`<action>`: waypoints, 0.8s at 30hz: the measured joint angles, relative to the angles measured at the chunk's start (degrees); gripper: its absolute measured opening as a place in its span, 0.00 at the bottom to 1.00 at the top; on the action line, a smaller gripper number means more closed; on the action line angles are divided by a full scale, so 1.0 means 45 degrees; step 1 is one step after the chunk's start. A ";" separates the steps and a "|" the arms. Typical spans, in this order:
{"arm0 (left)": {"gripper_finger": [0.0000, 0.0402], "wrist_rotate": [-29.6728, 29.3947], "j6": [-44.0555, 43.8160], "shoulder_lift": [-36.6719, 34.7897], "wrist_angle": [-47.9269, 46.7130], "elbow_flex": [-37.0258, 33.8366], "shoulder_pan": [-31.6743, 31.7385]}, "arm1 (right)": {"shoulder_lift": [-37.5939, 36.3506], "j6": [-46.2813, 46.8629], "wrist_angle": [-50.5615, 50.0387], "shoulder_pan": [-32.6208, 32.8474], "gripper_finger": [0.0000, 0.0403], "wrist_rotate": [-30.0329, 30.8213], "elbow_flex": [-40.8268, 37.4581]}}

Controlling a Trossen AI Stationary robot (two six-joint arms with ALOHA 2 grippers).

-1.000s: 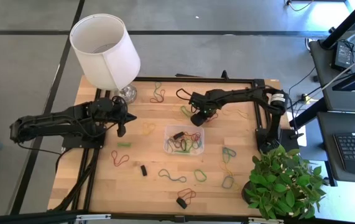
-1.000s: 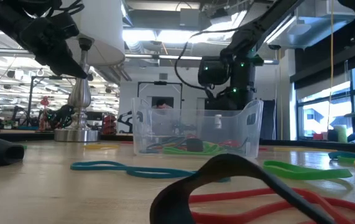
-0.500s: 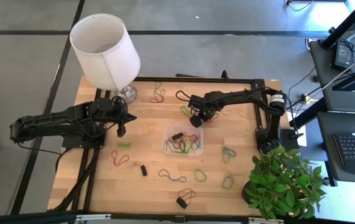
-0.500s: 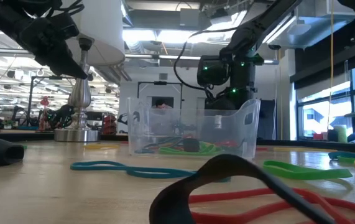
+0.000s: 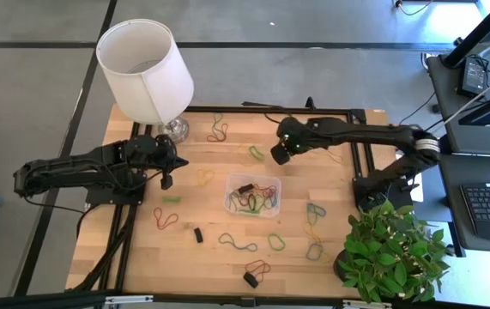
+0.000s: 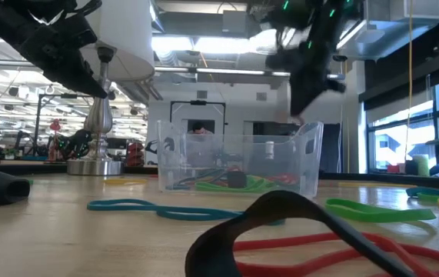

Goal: Pick and place rubber bands into bin
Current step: Put the red rubber band into the transparent bin

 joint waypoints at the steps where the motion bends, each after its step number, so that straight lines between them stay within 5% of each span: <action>1: 0.00 0.0000 0.0005 -0.0002 -0.0037 0.0000 0.0000 | -0.0277 0.0011 0.0017 0.0277 0.00 0.0007 0.0060; 13: 0.00 0.0004 -0.0709 0.0010 -0.0333 0.0000 0.0000 | -0.0097 -0.0415 -0.0036 0.4276 0.00 0.0997 0.2902; 24: 0.00 0.0002 -0.1724 0.0204 -0.0360 0.0000 -0.0240 | 0.2278 0.0331 0.0052 0.6046 0.00 0.1416 0.3065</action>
